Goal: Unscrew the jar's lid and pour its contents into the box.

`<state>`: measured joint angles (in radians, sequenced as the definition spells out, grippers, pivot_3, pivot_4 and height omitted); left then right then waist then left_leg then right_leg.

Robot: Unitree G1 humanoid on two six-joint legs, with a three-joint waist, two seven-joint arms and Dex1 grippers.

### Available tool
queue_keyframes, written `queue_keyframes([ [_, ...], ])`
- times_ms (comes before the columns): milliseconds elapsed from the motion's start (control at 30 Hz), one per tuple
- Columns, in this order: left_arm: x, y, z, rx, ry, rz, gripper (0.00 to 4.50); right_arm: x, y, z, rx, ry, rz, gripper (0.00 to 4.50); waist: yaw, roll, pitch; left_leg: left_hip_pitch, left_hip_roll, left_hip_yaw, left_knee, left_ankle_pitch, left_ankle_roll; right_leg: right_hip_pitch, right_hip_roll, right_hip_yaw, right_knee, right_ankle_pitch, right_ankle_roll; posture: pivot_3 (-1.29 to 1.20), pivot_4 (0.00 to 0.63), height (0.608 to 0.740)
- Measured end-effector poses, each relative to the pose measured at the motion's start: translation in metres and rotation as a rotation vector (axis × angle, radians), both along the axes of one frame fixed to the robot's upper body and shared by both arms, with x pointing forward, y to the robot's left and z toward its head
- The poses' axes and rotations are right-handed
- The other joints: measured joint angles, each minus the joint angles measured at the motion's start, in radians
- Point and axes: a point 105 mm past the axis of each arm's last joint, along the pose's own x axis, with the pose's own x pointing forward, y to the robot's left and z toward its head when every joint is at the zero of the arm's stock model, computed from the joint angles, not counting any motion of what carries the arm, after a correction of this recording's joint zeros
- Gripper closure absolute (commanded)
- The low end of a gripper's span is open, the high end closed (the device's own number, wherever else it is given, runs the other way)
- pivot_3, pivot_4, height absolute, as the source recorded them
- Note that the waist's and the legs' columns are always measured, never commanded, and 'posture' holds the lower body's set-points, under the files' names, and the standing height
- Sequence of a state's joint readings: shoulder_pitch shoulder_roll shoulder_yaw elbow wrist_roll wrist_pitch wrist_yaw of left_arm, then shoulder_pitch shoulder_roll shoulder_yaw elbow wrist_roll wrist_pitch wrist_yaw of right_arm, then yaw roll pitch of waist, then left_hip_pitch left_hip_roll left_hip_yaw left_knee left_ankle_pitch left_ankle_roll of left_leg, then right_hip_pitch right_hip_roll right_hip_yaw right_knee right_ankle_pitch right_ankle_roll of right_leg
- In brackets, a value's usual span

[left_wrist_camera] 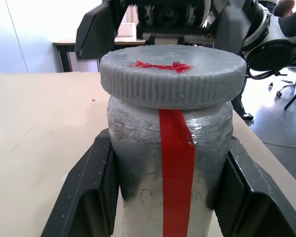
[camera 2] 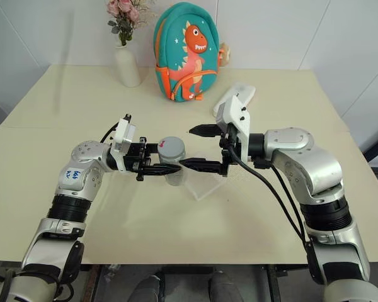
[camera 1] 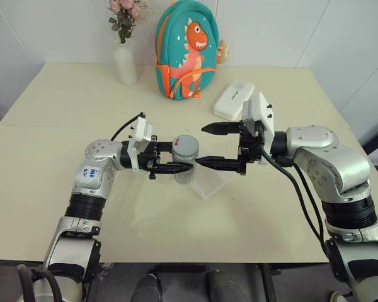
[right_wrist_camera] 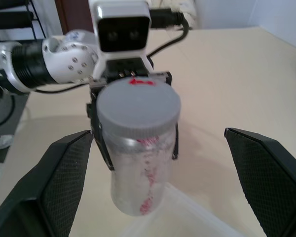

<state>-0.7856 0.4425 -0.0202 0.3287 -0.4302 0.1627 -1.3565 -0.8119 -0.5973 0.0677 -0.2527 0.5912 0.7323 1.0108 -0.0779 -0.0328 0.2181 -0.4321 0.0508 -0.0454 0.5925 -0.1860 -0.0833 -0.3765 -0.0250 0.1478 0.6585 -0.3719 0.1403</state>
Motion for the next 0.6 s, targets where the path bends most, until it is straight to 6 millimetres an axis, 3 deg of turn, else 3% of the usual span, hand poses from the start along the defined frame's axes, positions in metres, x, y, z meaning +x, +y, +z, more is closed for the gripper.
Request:
queue_keyframes([
  [300, 0.002, -0.005, -0.002, -0.012, 0.014, -0.017, 2.44, -0.009, 0.012, 0.004, 0.041, 0.024, 0.054, 0.02, 0.0, 0.0, 0.0, 0.0, 0.0, 0.0, 0.0, 0.0, 0.0, 0.0, 0.0, 0.0, 0.0, 0.0, 0.0, 0.0, 0.15, 0.74],
  [600, 0.001, -0.014, 0.001, -0.018, -0.011, -0.047, 2.44, 0.008, 0.038, -0.002, 0.085, 0.031, 0.025, 0.02, -0.001, 0.0, 0.0, 0.0, 0.0, 0.0, 0.0, 0.0, 0.0, 0.0, 0.0, 0.0, 0.0, 0.0, 0.0, 0.0, 0.15, 0.74],
])
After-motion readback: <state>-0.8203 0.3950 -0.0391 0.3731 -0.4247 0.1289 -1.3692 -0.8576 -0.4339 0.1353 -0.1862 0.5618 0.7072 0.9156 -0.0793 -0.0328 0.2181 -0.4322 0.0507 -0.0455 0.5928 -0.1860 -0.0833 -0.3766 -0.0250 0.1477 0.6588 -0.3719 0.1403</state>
